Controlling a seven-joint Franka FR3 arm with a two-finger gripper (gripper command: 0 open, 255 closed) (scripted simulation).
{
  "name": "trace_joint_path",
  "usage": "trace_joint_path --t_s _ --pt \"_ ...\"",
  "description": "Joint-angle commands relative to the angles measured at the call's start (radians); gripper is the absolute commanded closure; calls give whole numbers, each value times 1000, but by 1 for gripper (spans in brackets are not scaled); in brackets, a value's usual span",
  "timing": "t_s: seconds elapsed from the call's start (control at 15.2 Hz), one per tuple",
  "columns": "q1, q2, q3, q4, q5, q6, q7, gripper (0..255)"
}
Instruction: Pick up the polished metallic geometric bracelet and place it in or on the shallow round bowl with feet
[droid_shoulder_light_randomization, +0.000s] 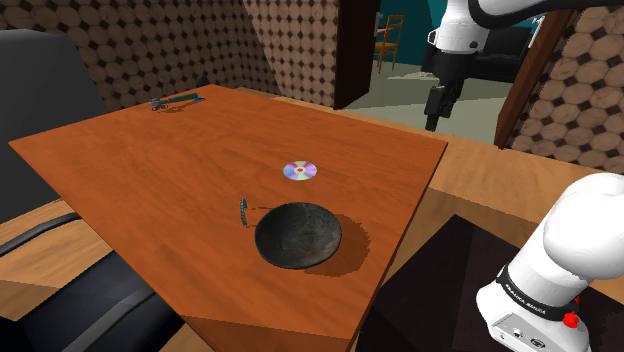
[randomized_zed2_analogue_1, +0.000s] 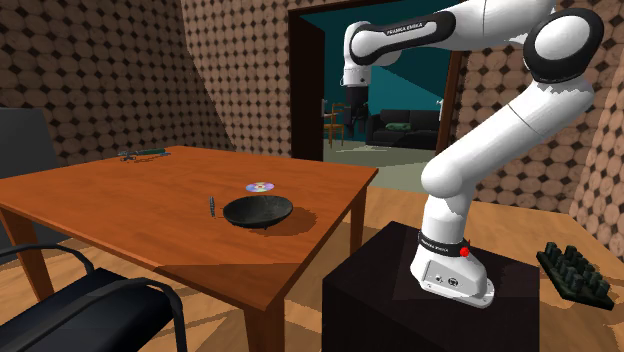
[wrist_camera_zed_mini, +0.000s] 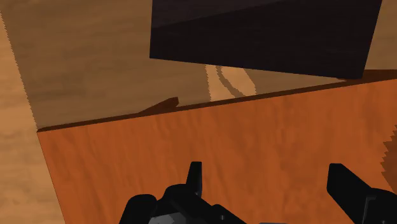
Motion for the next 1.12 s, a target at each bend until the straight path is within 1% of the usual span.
trace_joint_path --t_s 0.0,0.26,0.53,0.79,1.06 --pt "0 0 0 0 0 0 0 0" --pt "20 35 92 -11 67 37 148 0" --pt "38 98 182 2 126 82 293 0" --pt "49 186 270 40 172 132 437 0" --pt "52 296 355 102 196 182 582 0"
